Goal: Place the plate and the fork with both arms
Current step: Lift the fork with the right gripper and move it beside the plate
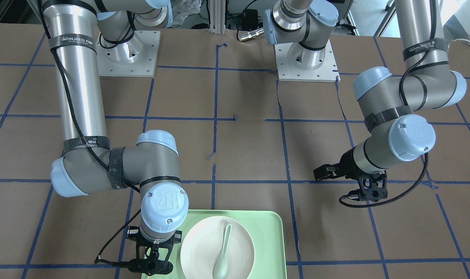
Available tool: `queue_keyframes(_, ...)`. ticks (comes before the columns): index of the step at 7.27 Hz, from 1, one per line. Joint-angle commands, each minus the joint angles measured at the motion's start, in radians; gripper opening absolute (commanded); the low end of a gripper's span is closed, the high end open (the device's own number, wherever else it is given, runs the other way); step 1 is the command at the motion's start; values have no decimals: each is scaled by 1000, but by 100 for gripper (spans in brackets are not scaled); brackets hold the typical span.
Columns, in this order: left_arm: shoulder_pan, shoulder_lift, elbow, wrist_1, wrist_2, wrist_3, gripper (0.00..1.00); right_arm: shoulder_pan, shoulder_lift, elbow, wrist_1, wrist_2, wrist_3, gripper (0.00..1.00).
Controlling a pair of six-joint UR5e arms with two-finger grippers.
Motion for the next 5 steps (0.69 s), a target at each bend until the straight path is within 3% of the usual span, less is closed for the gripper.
queue_keyframes(1, -1, 15, -2, -10, 3, -2, 100, 1, 28, -24, -1, 16, 9, 7)
queue_keyframes(4, -1, 25, -2, -12, 3, -2, 100, 7, 42, -21, -6, 68, 19, 13)
queue_keyframes(5, -1, 25, -2, -12, 3, -2, 100, 7, 44, -20, -6, 68, 19, 77)
